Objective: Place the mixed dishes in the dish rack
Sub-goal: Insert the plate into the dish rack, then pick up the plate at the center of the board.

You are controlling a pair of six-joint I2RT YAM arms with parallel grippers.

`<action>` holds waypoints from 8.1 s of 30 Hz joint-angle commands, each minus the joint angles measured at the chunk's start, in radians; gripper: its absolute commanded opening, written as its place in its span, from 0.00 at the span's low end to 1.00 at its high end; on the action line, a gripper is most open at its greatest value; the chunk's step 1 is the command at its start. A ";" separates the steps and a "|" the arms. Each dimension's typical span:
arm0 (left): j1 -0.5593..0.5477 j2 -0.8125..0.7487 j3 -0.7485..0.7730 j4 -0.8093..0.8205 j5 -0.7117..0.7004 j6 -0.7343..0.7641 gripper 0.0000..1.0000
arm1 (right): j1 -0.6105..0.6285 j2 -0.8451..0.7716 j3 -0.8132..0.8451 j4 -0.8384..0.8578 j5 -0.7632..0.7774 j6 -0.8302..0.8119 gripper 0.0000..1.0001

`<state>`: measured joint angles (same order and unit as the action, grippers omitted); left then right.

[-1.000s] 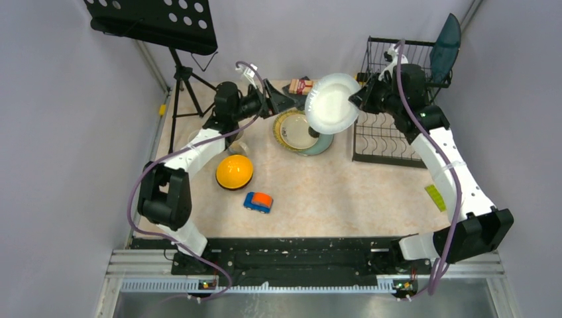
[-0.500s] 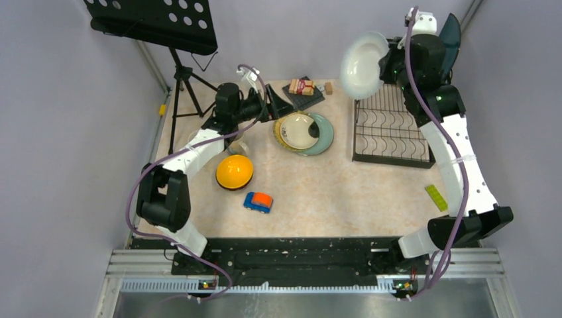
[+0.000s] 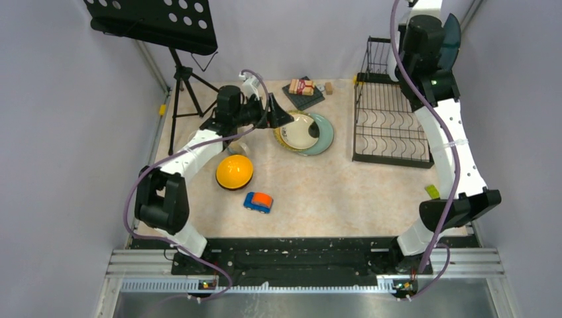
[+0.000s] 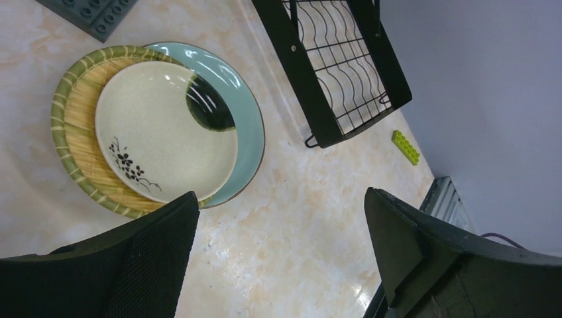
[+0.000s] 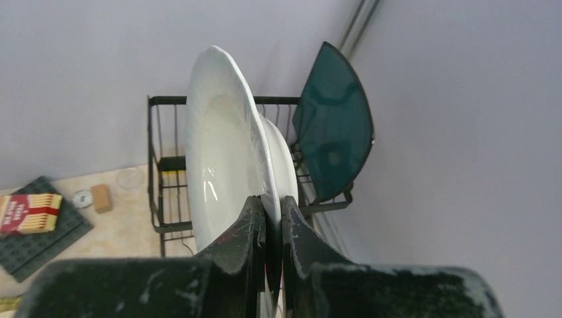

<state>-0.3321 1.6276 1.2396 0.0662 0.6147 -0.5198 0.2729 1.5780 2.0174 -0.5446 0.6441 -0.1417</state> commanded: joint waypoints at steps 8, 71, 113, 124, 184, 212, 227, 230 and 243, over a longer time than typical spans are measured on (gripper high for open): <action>-0.001 -0.085 0.006 -0.130 -0.043 0.167 0.99 | -0.070 0.120 0.233 0.112 0.115 -0.182 0.00; 0.024 0.000 0.054 -0.180 0.003 0.211 0.99 | -0.336 0.444 0.248 0.223 -0.116 -0.343 0.00; 0.025 0.012 0.064 -0.183 0.014 0.199 0.97 | -0.344 0.418 0.239 0.124 -0.266 -0.299 0.28; 0.025 0.006 0.061 -0.183 0.012 0.198 0.97 | -0.362 0.377 0.203 0.094 -0.346 -0.310 0.46; 0.024 -0.104 -0.044 -0.187 -0.180 0.143 0.95 | -0.399 -0.367 -0.550 0.376 -1.026 0.578 0.69; -0.013 0.306 0.375 -0.446 -0.238 0.282 0.80 | -0.152 -0.464 -0.935 0.509 -1.221 0.811 0.59; -0.014 0.484 0.486 -0.467 -0.250 0.284 0.81 | -0.152 -0.384 -0.895 0.438 -1.267 0.792 0.60; -0.014 0.509 0.488 -0.473 -0.237 0.280 0.81 | -0.153 -0.374 -0.895 0.432 -1.268 0.794 0.60; -0.065 0.521 0.468 -0.467 -0.177 0.269 0.73 | -0.153 -0.341 -0.901 0.431 -1.281 0.811 0.60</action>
<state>-0.3614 2.1387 1.6947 -0.4107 0.4126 -0.2634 0.1093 1.2343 1.0691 -0.1280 -0.6182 0.6579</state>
